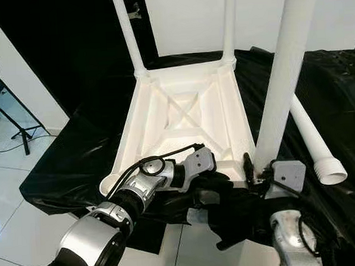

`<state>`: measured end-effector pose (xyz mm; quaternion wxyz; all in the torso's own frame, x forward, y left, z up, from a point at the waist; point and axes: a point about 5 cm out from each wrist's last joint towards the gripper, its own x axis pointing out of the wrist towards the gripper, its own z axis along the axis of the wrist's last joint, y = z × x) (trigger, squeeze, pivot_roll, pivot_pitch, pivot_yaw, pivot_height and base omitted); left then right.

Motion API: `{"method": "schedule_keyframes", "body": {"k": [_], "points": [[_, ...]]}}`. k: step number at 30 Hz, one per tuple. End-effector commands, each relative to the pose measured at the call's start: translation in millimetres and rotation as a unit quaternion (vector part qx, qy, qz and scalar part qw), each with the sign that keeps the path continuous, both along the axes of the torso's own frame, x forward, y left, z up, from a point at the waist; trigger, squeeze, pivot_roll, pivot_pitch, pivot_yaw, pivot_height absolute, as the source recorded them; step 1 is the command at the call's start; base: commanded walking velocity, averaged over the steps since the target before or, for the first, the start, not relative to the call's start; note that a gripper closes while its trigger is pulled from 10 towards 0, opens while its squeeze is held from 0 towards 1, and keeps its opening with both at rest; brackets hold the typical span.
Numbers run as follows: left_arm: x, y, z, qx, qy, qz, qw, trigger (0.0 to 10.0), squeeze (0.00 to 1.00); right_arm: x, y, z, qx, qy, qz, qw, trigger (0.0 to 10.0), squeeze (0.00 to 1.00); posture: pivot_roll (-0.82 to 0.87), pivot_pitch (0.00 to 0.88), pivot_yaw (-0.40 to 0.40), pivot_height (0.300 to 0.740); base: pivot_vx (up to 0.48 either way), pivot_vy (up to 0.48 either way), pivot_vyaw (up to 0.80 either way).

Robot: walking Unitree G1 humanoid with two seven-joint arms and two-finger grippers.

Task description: Building children table

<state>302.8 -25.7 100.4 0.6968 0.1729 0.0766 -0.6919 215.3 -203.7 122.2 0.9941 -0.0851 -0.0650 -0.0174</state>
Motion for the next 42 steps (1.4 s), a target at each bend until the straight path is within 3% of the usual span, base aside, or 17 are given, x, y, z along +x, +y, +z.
{"method": "schedule_keyframes", "body": {"k": [1, 2, 3, 5, 6, 9, 19, 20, 23, 26, 28, 32, 34, 35, 36, 42], "points": [[-4.0, 12.7, -34, 0.052, 0.033, 0.094, 0.994, 10.0, 0.0, 4.3, 2.9, 1, -0.003, 0.014, 0.043, 0.999, 10.0, 1.0, 0.0, 0.0, 0.097, 0.74, 0.0, 0.0, 0.0], [-4.0, 12.8, -34, 0.052, 0.033, 0.094, 0.994, 10.0, 0.0, 6.4, 4.0, 4, -0.01, 0.017, 0.066, 0.998, 10.0, 1.0, 0.0, 0.0, 0.096, 0.74, 0.0, 0.0, 0.0], [-4.5, 13.5, -35, 0.053, 0.034, 0.095, 0.994, 10.0, 0.0, 9.0, 5.5, 12, -0.016, 0.022, 0.101, 0.995, 10.0, 0.0, 0.0, 0.0, 0.095, 0.74, 0.0, 0.0, 0.0], [-4.5, 13.5, -35, 0.053, 0.034, 0.095, 0.994, 10.0, 0.0, 9.0, 5.5, 12, -0.016, 0.022, 0.101, 0.995, 10.0, 0.0, 0.0, 0.0, 0.095, 0.74, 0.0, 0.0, 0.0], [-5.9, 14.0, -38, 0.054, 0.036, 0.095, 0.993, 10.0, 0.0, 10.0, 10.7, 17, -0.027, 0.046, 0.152, 0.987, 10.0, 0.0, 0.0, 0.0, 0.093, 0.74, 0.0, 0.0, 0.0], [-6.3, 13.5, -38, 0.053, 0.037, 0.095, 0.993, 10.0, 0.0, 7.1, 15.9, 14, -0.028, 0.075, 0.182, 0.98, 10.0, 0.0, 0.0, 0.0, 0.092, 0.74, 0.0, 0.0, 0.0], [-6.0, 12.3, -37, 0.053, 0.035, 0.093, 0.994, 10.0, 0.0, 1.6, 11.5, 6, -0.04, 0.116, 0.202, 0.972, 10.0, 0.0, -0.01, 0.0, 0.098, 0.74, 0.0, 0.0, 0.0], [-6.1, 12.2, -37, 0.054, 0.035, 0.092, 0.994, 10.0, 0.0, 0.7, 8.9, 6, -0.046, 0.122, 0.205, 0.97, 0.0, 0.0, -0.02, 0.0, 0.1, 0.74, 0.0, 0.0, 0.0], [-6.5, 11.6, -37, 0.054, 0.034, 0.089, 0.994, 10.0, 0.0, -3.4, 5.6, -4, -0.062, 0.161, 0.198, 0.965, 0.0, 0.0, -0.02, 0.0, 0.101, 0.74, 0.0, 0.0, 0.0], [-6.5, 11.5, -37, 0.054, 0.034, 0.089, 0.994, 10.0, 0.0, -3.1, 5.4, -5, -0.064, 0.162, 0.192, 0.966, 0.0, 0.0, -0.02, 0.0, 0.101, 0.74, 0.0, 0.0, 0.0], [-6.5, 11.3, -36, 0.053, 0.035, 0.089, 0.994, 10.0, 0.0, -1.4, 16.2, -10, -0.048, 0.154, 0.178, 0.971, 0.0, 0.0, -0.01, 0.0, 0.096, 0.74, 0.0, 0.0, 0.0], [-6.8, 10.9, -37, 0.053, 0.034, 0.089, 0.994, 10.0, 0.0, 2.2, 27.5, -11, -0.019, 0.129, 0.141, 0.981, 0.0, 0.0, -0.01, 0.0, 0.094, 0.74, 0.0, 0.0, 0.0], [-6.5, 10.5, -36, 0.051, 0.035, 0.091, 0.994, 10.0, 0.0, 2.6, 29.1, -2, 0.013, 0.054, 0.085, 0.995, 0.0, 0.0, 0.0, 0.0, 0.09, 0.74, 0.0, 0.0, 0.0], [-6.5, 10.5, -36, 0.051, 0.035, 0.091, 0.994, 10.0, 0.0, 2.6, 29.1, -2, 0.013, 0.054, 0.085, 0.995, 0.0, 0.0, 0.0, 0.0, 0.09, 0.74, 0.0, 0.0, 0.0], [-5.9, 10.9, -36, 0.05, 0.035, 0.093, 0.994, 10.0, 0.0, 0.3, 21.4, 3, 0.037, 0.006, 0.034, 0.999, 0.0, 0.0, 0.0, 0.0, 0.09, 0.74, 0.0, 0.0, 0.0], [-5.5, 12.4, -36, 0.052, 0.034, 0.094, 0.994, 10.0, 0.0, 0.4, 13.2, 0, 0.039, -0.007, -0.014, 0.999, 0.0, 0.0, 0.0, 0.0, 0.09, 0.74, 0.0, 0.0, 0.0]]}}
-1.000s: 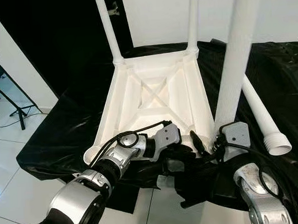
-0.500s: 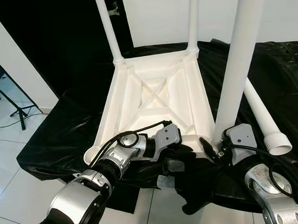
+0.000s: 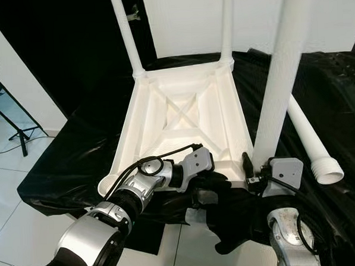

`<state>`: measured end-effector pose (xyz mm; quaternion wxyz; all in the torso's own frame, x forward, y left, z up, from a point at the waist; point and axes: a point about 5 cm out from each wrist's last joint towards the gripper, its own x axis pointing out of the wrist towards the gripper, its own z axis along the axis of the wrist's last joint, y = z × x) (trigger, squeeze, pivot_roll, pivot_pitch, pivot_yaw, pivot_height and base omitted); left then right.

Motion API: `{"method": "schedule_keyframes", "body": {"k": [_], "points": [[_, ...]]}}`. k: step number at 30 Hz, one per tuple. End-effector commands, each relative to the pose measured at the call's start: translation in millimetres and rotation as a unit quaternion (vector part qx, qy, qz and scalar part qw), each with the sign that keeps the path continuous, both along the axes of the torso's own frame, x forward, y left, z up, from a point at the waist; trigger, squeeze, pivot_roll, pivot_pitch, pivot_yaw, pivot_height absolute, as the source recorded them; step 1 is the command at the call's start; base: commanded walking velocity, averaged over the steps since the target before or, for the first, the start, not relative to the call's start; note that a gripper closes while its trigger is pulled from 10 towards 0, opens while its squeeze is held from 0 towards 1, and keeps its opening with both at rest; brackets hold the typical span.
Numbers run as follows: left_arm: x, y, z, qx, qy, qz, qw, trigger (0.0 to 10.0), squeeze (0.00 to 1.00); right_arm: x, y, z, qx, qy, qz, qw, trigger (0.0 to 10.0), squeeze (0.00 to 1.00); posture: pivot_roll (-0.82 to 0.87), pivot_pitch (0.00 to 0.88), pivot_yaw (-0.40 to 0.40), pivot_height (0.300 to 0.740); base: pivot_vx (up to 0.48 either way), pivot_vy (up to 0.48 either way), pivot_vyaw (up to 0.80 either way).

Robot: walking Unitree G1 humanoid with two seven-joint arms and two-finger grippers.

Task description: Building children table

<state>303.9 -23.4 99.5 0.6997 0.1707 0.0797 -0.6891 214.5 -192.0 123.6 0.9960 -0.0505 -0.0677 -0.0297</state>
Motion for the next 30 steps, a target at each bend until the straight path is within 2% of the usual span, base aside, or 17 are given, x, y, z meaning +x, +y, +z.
{"method": "schedule_keyframes", "body": {"k": [1, 6, 7, 8, 9, 15, 16, 20, 21, 22, 30], "points": [[-6.5, 10.2, -35, 0.052, 0.032, 0.09, 0.994, 10.0, 0.0, 2.2, 4.4, -2, 0.004, -0.004, -0.01, 1.0, 0.0, 0.0, 0.01, 0.0, 0.089, 0.74, 0.0, 0.0, 0.0], [-6.0, 10.1, -35, 0.051, 0.032, 0.092, 0.994, 10.0, 0.0, 5.1, 8.0, -2, 0.005, -0.003, -0.014, 1.0, 0.0, 0.0, 0.01, 0.0, 0.089, 0.74, 0.0, 0.0, 0.0], [-5.9, 10.2, -35, 0.051, 0.032, 0.092, 0.994, 10.0, 0.0, 5.8, 7.9, -3, 0.002, 0.0, -0.012, 1.0, 8.7, 0.0, 0.0, 0.0, 0.09, 0.74, 0.0, 0.0, 0.0], [-5.9, 10.2, -35, 0.051, 0.032, 0.092, 0.994, 10.0, 0.0, 5.8, 7.9, -3, 0.002, 0.0, -0.012, 1.0, 8.7, 0.0, 0.0, 0.0, 0.09, 0.74, 0.0, 0.0, 0.0], [-5.9, 10.2, -35, 0.051, 0.032, 0.092, 0.994, 10.0, 0.0, 6.4, 7.5, -4, -0.003, -0.005, -0.002, 1.0, 10.0, 1.0, 0.0, 0.0, 0.09, 0.74, 0.0, 0.0, 0.0], [-6.3, 9.9, -35, 0.05, 0.032, 0.091, 0.994, 10.0, 0.0, 11.7, -4.7, 12, -0.032, -0.024, 0.064, 0.997, 10.0, 1.0, 0.0, 0.0, 0.094, 0.74, 0.0, 0.0, 0.0], [-6.6, 9.8, -35, 0.05, 0.033, 0.09, 0.994, 10.0, 0.0, 14.7, -9.7, 21, -0.05, -0.024, 0.104, 0.993, 10.0, 0.0, -0.01, 0.0, 0.093, 0.74, 0.0, 0.0, 0.0], [-6.9, 9.8, -35, 0.051, 0.033, 0.089, 0.994, 10.0, 0.0, 15.9, -16.1, 25, -0.053, -0.011, 0.14, 0.989, 10.0, 0.0, -0.01, 0.0, 0.095, 0.74, 0.0, 0.0, 0.0], [-7.1, 9.7, -36, 0.051, 0.033, 0.089, 0.994, 10.0, 0.0, 13.3, -20.8, 23, -0.061, 0.022, 0.185, 0.98, 10.0, 0.0, -0.01, 0.0, 0.093, 0.74, 0.0, 0.0, 0.0], [-7.0, 9.8, -36, 0.051, 0.033, 0.089, 0.994, 10.0, 0.0, 10.6, -21.2, 20, -0.068, 0.037, 0.204, 0.976, 10.0, 0.0, 0.0, 0.0, 0.091, 0.74, 0.0, 0.0, 0.0], [-6.6, 12.1, -36, 0.05, 0.034, 0.093, 0.994, 10.0, 0.0, -5.0, -19.5, 7, -0.071, 0.101, 0.287, 0.95, 10.0, 0.0, 0.0, 0.0, 0.088, 0.74, 0.0, 0.0, 0.0]]}}
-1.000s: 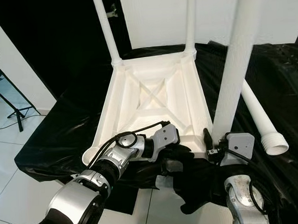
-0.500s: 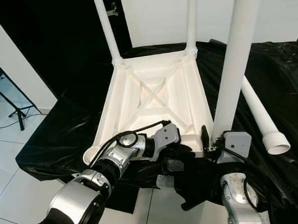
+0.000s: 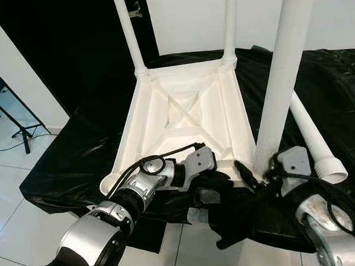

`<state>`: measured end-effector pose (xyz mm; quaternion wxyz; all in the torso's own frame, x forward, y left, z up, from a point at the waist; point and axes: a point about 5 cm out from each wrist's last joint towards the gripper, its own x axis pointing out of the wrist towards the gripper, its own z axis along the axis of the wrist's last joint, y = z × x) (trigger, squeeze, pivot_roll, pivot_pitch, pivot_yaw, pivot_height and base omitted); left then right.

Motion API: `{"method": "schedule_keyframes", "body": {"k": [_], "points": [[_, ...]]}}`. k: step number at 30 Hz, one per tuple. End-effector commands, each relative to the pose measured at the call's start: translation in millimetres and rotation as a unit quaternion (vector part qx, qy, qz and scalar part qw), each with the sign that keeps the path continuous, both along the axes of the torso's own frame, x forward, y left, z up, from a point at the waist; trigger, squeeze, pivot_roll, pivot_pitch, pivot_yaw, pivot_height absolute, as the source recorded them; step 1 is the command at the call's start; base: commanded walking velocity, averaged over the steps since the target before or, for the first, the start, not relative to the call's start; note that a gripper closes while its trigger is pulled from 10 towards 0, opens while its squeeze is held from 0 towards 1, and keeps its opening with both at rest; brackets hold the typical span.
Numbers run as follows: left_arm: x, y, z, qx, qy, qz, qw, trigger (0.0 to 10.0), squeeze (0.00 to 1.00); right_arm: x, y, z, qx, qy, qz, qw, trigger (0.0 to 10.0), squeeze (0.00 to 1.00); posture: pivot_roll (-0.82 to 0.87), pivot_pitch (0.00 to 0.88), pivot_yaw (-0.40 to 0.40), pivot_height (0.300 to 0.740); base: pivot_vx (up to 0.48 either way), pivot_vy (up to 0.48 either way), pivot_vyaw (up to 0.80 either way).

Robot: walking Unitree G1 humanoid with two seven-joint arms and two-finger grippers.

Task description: Building children table

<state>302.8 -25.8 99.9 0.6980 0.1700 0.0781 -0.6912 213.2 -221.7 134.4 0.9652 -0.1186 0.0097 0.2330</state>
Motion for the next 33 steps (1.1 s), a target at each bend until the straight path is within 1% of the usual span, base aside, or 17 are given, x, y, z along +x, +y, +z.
{"method": "schedule_keyframes", "body": {"k": [1, 2, 3, 4, 11, 13, 15, 17, 19, 20, 21, 22, 23, 24, 25, 28, 33], "points": [[-5.5, 14.7, -37, 0.052, 0.035, 0.096, 0.993, 10.0, 0.0, -4.2, 10.0, -4, 0.013, 0.02, 0.037, 0.999, 10.0, 0.0, 0.0, 0.0, 0.088, 0.74, 0.0, 0.0, 0.0], [-5.6, 15.1, -37, 0.052, 0.035, 0.096, 0.993, 10.0, 0.0, -4.3, 8.5, -4, 0.012, 0.022, 0.041, 0.999, 0.8, 0.0, 0.0, 0.0, 0.091, 0.74, 0.0, 0.0, 0.0], [-5.6, 15.2, -37, 0.053, 0.035, 0.096, 0.993, 10.0, 0.0, -4.3, 7.4, -3, 0.011, 0.023, 0.043, 0.999, 0.8, 0.0, 0.0, 0.0, 0.091, 0.74, 0.0, 0.0, 0.0], [-5.7, 15.3, -37, 0.053, 0.035, 0.095, 0.993, 10.0, 0.0, -4.7, 6.0, -1, 0.015, 0.022, 0.05, 0.998, 0.0, 0.0, 0.0, 0.0, 0.092, 0.74, 0.0, 0.0, 0.0], [-5.4, 13.8, -36, 0.052, 0.034, 0.094, 0.994, 10.0, 0.0, -8.8, 0.2, -1, 0.025, 0.042, 0.063, 0.997, 0.0, 0.0, 0.0, 0.0, 0.094, 0.74, 0.0, 0.0, 0.0], [-5.5, 13.9, -36, 0.053, 0.034, 0.093, 0.994, 10.0, 0.0, -11.9, 4.8, -5, 0.041, 0.053, 0.059, 0.996, 0.0, 0.0, 0.0, 0.0, 0.095, 0.74, 0.0, 0.0, 0.0], [-5.6, 14.1, -37, 0.053, 0.034, 0.093, 0.994, 10.0, 0.0, -14.5, 14.9, -10, 0.062, 0.042, 0.032, 0.997, 0.0, 0.0, 0.01, 0.0, 0.094, 0.74, 0.0, 0.0, 0.0], [-5.7, 14.3, -37, 0.053, 0.034, 0.093, 0.994, 10.0, 0.0, -15.6, 18.9, -12, 0.071, 0.037, 0.021, 0.997, 0.0, 0.0, 0.01, 0.0, 0.094, 0.74, 0.0, 0.0, 0.0], [-5.8, 14.5, -37, 0.054, 0.033, 0.094, 0.994, 10.0, 0.0, -15.9, 23.5, -18, 0.083, 0.008, -0.054, 0.995, 0.0, 0.0, 0.01, 0.0, 0.09, 0.74, 0.0, 0.0, 0.0], [-5.8, 14.5, -37, 0.054, 0.033, 0.094, 0.994, 10.0, 0.0, -16.9, 23.4, -21, 0.089, -0.015, -0.113, 0.989, 0.0, 0.0, 0.02, 0.0, 0.089, 0.74, 0.0, 0.0, 0.0], [-5.8, 14.5, -37, 0.054, 0.033, 0.094, 0.994, 10.0, 0.0, -17.9, 22.9, -22, 0.093, -0.029, -0.152, 0.984, 0.0, 0.0, 0.02, 0.0, 0.089, 0.74, 0.0, 0.0, 0.0], [-5.8, 14.5, -37, 0.054, 0.033, 0.094, 0.994, 10.0, 0.0, -17.9, 22.9, -22, 0.093, -0.029, -0.152, 0.984, 0.0, 0.0, 0.02, 0.0, 0.089, 0.74, 0.0, 0.0, 0.0], [-5.7, 14.6, -37, 0.054, 0.034, 0.095, 0.993, 10.0, 0.0, -18.6, 20.3, -23, 0.093, -0.042, -0.198, 0.975, 0.0, 0.0, 0.02, 0.0, 0.085, 0.74, 0.0, 0.0, 0.0], [-5.7, 14.6, -37, 0.054, 0.034, 0.095, 0.993, 10.0, 0.0, -18.6, 20.3, -23, 0.093, -0.042, -0.198, 0.975, 0.0, 0.0, 0.02, 0.0, 0.085, 0.74, 0.0, 0.0, 0.0], [-5.7, 15.4, -38, 0.053, 0.034, 0.097, 0.993, 10.0, 0.0, -18.8, 14.2, -23, 0.092, -0.059, -0.274, 0.956, 0.0, 0.0, 0.03, 0.0, 0.084, 0.74, 0.0, 0.0, 0.0], [-6.2, 17.1, -39, 0.055, 0.035, 0.097, 0.993, 10.0, 0.0, -18.5, 11.2, -22, 0.088, -0.07, -0.318, 0.942, 0.0, 0.0, 0.03, 0.0, 0.084, 0.74, 0.0, 0.0, 0.0], [-6.8, 17.6, -40, 0.057, 0.036, 0.096, 0.993, 10.0, 0.0, -18.7, 13.2, -21, 0.078, -0.079, -0.322, 0.94, 0.0, 0.0, 0.02, 0.0, 0.084, 0.74, 0.0, 0.0, 0.0]]}}
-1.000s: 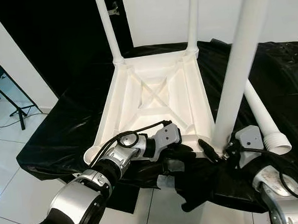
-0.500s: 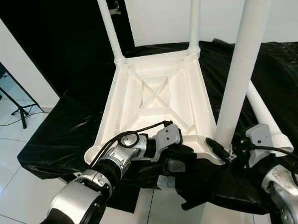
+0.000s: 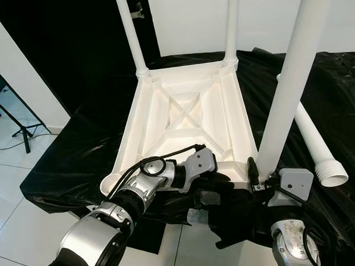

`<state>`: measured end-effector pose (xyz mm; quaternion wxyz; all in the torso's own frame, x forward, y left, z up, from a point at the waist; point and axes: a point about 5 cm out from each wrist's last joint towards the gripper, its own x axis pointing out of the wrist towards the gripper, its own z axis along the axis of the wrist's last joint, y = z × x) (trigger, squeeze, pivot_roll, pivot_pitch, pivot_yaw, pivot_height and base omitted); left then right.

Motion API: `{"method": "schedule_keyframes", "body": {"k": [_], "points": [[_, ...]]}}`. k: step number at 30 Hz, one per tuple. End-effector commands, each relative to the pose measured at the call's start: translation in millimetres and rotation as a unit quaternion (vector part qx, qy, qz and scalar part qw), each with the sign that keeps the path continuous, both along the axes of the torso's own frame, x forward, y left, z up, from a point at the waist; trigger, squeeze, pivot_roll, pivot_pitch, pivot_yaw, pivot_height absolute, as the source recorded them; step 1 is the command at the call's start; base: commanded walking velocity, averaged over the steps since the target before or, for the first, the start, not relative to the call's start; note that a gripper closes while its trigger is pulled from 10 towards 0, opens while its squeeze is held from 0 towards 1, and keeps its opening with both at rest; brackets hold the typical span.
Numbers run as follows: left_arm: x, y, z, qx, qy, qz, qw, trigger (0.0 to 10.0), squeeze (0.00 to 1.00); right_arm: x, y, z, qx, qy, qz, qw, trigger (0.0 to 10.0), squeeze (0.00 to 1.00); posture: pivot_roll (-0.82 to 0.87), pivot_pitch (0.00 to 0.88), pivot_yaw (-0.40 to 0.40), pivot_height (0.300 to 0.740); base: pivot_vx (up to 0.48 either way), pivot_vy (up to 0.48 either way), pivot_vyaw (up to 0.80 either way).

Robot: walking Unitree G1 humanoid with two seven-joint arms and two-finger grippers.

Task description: Building children table

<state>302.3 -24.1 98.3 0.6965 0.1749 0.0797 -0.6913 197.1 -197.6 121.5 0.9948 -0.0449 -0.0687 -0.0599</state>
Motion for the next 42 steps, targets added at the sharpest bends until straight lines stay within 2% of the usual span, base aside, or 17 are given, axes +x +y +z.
{"method": "schedule_keyframes", "body": {"k": [1, 3, 4, 5, 8, 9, 14, 18, 24, 25, 26, 27, 28, 31, 35, 41, 42], "points": [[-6.3, 15.8, -38, 0.053, 0.037, 0.098, 0.993, 10.0, 0.0, -2.4, -10.8, -8, -0.005, 0.021, -0.042, 0.999, 0.2, 0.0, 0.02, 0.0, 0.083, 0.74, 0.0, 0.0, 0.0], [-6.1, 15.7, -38, 0.052, 0.037, 0.098, 0.993, 10.0, 0.0, -1.7, -9.4, -9, -0.006, 0.024, -0.039, 0.999, 0.2, 0.0, 0.02, 0.0, 0.083, 0.74, 0.0, 0.0, 0.0], [-6.0, 15.3, -38, 0.052, 0.037, 0.098, 0.993, 10.0, 0.0, 0.1, -5.8, -8, -0.003, 0.02, -0.018, 1.0, 10.0, 0.0, 0.02, 0.0, 0.083, 0.74, 0.0, 0.0, 0.0], [-6.1, 14.6, -38, 0.051, 0.037, 0.098, 0.993, 10.0, 0.0, 2.2, -2.6, -7, 0.002, 0.017, 0.004, 1.0, 10.0, 1.0, 0.02, 0.0, 0.086, 0.74, 0.0, 0.0, 0.0], [-6.6, 13.4, -38, 0.05, 0.037, 0.096, 0.993, 10.0, 0.0, 5.9, -0.6, -4, -0.004, 0.013, 0.048, 0.999, 10.0, 1.0, 0.01, 0.0, 0.089, 0.74, 0.0, 0.0, 0.0], [-6.8, 13.1, -37, 0.05, 0.037, 0.096, 0.993, 10.0, 0.0, 7.9, -0.7, -3, -0.012, 0.021, 0.079, 0.997, 10.0, 0.0, 0.01, 0.0, 0.088, 0.74, 0.0, 0.0, 0.0], [-6.6, 12.9, -37, 0.05, 0.037, 0.095, 0.993, 10.0, 0.0, 10.6, -1.7, -1, -0.022, 0.032, 0.128, 0.991, 10.0, 0.0, 0.01, 0.0, 0.086, 0.74, 0.0, 0.0, 0.0], [-6.9, 11.6, -37, 0.048, 0.038, 0.097, 0.993, 10.0, 0.0, 15.1, -12.0, 12, -0.045, 0.03, 0.195, 0.979, 10.0, 0.0, 0.01, 0.0, 0.084, 0.74, 0.0, 0.0, 0.0], [-7.1, 11.2, -37, 0.047, 0.038, 0.097, 0.993, 10.0, 0.0, 14.4, -13.5, 13, -0.055, 0.037, 0.214, 0.975, 10.0, 0.0, 0.01, 0.0, 0.083, 0.74, 0.0, 0.0, 0.0], [-7.2, 11.1, -37, 0.047, 0.039, 0.097, 0.993, 10.0, 0.0, 12.4, -14.5, 11, -0.063, 0.051, 0.236, 0.968, 10.0, 0.0, 0.01, 0.0, 0.082, 0.74, 0.0, 0.0, 0.0], [-7.0, 11.3, -37, 0.047, 0.038, 0.097, 0.993, 10.0, 0.0, 8.1, -17.7, 8, -0.07, 0.076, 0.271, 0.957, 0.0, 0.0, 0.0, 0.0, 0.084, 0.74, 0.0, 0.0, 0.0], [-7.0, 11.3, -37, 0.047, 0.038, 0.097, 0.993, 10.0, 0.0, 8.1, -17.7, 8, -0.07, 0.076, 0.271, 0.957, 0.0, 0.0, 0.0, 0.0, 0.084, 0.74, 0.0, 0.0, 0.0], [-6.7, 11.4, -37, 0.047, 0.038, 0.098, 0.993, 10.0, 0.0, 4.9, -20.0, 6, -0.073, 0.093, 0.295, 0.948, 0.0, 0.0, 0.0, 0.0, 0.084, 0.74, 0.0, 0.0, 0.0], [-6.7, 11.4, -37, 0.047, 0.038, 0.098, 0.993, 10.0, 0.0, 4.9, -20.0, 6, -0.073, 0.093, 0.295, 0.948, 0.0, 0.0, 0.0, 0.0, 0.084, 0.74, 0.0, 0.0, 0.0], [-6.2, 11.5, -36, 0.047, 0.037, 0.097, 0.993, 10.0, 0.0, 0.6, -23.2, 1, -0.079, 0.118, 0.311, 0.94, 0.0, 0.0, 0.0, 0.0, 0.087, 0.74, 0.0, 0.0, 0.0], [-5.9, 11.6, -36, 0.047, 0.037, 0.097, 0.993, 10.0, 0.0, 0.0, -17.7, -2, -0.066, 0.113, 0.297, 0.946, 0.0, 0.0, 0.01, 0.0, 0.088, 0.74, 0.0, 0.0, 0.0], [-5.6, 11.9, -35, 0.048, 0.036, 0.097, 0.993, 10.0, 0.0, -0.2, -9.5, -6, -0.047, 0.099, 0.272, 0.956, 0.0, 0.0, 0.01, 0.0, 0.088, 0.74, 0.0, 0.0, 0.0]]}}
